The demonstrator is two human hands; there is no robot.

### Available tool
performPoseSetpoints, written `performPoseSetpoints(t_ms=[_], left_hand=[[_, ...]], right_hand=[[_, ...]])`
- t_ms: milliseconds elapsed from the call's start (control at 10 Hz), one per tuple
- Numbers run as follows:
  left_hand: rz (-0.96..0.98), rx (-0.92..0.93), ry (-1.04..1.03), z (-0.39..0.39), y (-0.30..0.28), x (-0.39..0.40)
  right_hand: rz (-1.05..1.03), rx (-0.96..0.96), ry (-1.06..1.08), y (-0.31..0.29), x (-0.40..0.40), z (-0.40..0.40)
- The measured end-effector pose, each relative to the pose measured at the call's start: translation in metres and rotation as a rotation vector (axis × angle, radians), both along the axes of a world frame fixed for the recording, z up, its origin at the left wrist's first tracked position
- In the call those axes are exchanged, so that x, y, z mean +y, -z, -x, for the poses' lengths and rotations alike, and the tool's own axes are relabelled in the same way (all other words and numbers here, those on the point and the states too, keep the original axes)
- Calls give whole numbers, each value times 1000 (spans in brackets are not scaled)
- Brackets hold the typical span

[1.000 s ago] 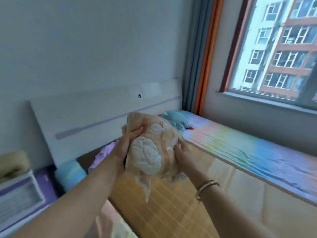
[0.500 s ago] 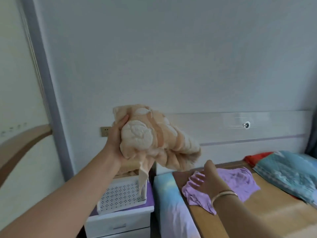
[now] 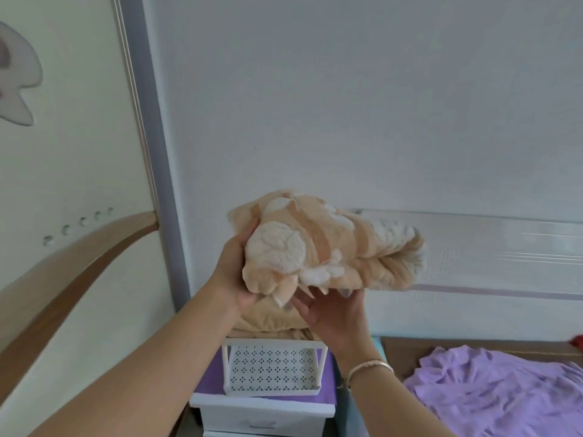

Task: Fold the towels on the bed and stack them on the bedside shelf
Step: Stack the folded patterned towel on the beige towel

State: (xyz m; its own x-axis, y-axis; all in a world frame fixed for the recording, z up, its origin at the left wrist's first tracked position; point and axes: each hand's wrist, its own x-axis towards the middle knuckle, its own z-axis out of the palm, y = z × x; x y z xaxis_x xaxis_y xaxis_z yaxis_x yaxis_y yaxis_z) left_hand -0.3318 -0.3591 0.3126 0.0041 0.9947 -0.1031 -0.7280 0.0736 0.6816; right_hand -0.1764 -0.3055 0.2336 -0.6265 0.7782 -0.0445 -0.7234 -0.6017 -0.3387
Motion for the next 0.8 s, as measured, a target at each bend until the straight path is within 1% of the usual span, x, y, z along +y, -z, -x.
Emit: performPoseSetpoints(t_ms=[100, 200, 300, 400, 500, 600, 700, 800], left_hand=[[50, 96, 73, 8, 10, 20], [123, 180, 65, 6, 17, 42], [165, 213, -63, 2, 26, 68], [180, 182, -115, -4, 37, 86], [181, 119, -155, -4, 51, 98], [201, 112, -225, 4, 65, 106], [293, 153, -256, 23, 78, 114], [352, 229, -291, 46, 82, 122]], right_hand=[[-100, 111, -19, -8, 37, -3], [-30, 141, 31, -3, 74, -2], [46, 147, -9, 6, 100, 3], [25, 110, -49, 6, 115, 6], [22, 19, -71, 6, 126, 3], [137, -22, -24, 7, 139, -4], [174, -286, 91, 25, 164, -17], [239, -1031, 624, 54, 201, -30]])
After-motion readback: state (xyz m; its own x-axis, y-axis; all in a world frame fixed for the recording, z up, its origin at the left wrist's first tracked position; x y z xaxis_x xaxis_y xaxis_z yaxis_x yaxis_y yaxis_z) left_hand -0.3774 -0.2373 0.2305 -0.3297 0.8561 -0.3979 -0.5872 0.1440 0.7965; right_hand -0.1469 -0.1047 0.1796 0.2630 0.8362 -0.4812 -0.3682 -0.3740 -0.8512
